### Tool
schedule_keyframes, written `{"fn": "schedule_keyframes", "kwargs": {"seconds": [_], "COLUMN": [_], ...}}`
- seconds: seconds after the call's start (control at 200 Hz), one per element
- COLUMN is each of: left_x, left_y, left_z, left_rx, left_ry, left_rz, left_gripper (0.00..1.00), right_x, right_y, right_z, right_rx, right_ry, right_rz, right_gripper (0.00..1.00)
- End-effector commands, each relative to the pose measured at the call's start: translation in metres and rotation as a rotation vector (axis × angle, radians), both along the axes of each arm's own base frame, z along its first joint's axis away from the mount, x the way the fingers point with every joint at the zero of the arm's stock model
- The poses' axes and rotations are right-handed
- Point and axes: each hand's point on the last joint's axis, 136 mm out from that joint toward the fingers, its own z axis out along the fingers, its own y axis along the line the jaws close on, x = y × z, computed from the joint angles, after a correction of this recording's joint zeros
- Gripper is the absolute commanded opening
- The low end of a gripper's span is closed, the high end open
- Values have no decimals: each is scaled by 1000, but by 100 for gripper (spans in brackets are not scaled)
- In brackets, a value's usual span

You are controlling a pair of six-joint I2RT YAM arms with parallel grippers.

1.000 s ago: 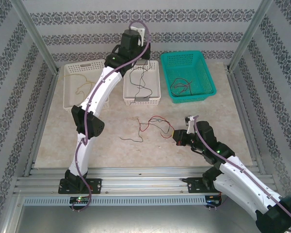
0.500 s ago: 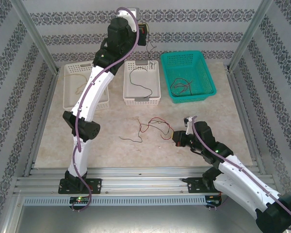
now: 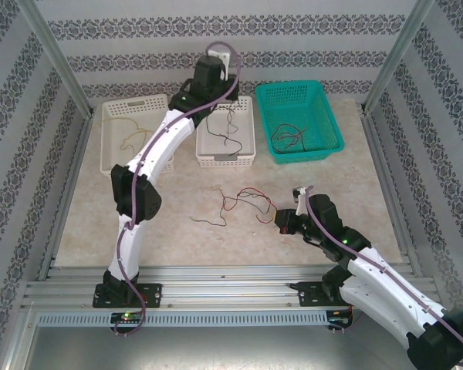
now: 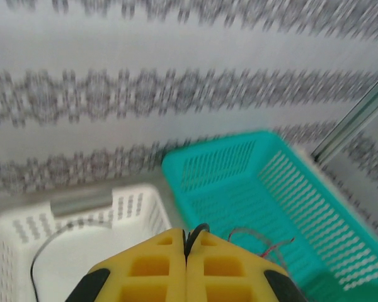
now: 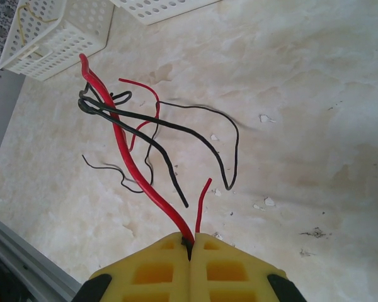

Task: Untangle the cables

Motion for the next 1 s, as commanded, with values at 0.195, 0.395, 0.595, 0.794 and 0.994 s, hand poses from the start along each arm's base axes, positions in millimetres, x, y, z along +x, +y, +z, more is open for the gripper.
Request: {"fn": "schedule_keyframes", "kwargs": {"seconds": [0.195,0.395,0.595,0.794,0.994], "left_x": [-19,-70,-138,-235,-301], "left_y": [4,10,27,14,9], "left_z": [-48,-59,-49,-67,-120], "left_rx": [-86,-171,-277,-311,-227], "left_ry": [69,159,184,222,289], "left_rz": [-13,-56,-59,-152,-231], "left_gripper": [61,90,100,100,99], "right_x": [4,8,16,24,30], "right_y": [2,0,-1,1,-2], "right_z": [11,16,21,38,53], "right_rx": [-3,-7,13,63,102], "right_ry": [-42,-52,-43,-47,-53], "right_rz": [3,-15,-40,-51,-77], "right_gripper": [0,0,0,0,0]}}
